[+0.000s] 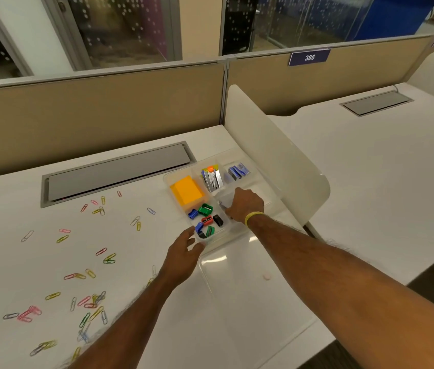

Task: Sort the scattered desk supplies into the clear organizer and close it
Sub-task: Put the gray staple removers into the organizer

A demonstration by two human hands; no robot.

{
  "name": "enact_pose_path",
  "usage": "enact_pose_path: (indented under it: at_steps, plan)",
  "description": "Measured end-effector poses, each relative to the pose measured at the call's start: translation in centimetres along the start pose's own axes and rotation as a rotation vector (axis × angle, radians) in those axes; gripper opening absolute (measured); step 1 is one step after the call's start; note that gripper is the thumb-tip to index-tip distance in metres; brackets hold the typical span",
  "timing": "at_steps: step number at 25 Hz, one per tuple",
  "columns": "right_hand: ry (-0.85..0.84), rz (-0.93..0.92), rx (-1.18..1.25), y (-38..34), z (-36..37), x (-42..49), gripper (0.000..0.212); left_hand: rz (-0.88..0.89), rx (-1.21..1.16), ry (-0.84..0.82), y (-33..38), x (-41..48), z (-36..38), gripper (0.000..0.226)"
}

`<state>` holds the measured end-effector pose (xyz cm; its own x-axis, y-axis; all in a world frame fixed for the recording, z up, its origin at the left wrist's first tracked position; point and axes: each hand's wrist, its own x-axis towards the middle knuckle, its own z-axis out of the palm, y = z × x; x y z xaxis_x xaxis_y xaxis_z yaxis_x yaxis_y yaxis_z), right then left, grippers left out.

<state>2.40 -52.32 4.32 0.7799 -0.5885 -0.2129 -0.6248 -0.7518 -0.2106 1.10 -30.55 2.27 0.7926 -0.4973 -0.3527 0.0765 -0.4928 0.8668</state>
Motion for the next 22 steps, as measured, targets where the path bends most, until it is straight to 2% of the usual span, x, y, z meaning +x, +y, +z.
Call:
enact_pose_path:
  at_steps: [10, 18, 22]
  plan:
    - [0.056, -0.036, 0.007, 0.9, -0.5, -2.2, 0.049, 0.043, 0.068, 0.010, 0.2, -0.9, -1.3, 0.058]
    - [0.122, -0.220, 0.061, -1.5, 0.3, -7.1, 0.062, 0.074, 0.201, 0.064, -0.8, -3.7, -5.0, 0.063]
    - [0.109, -0.313, 0.174, -4.3, 1.1, -10.3, 0.071, 0.097, 0.326, 0.086, -2.1, -6.2, -7.4, 0.072]
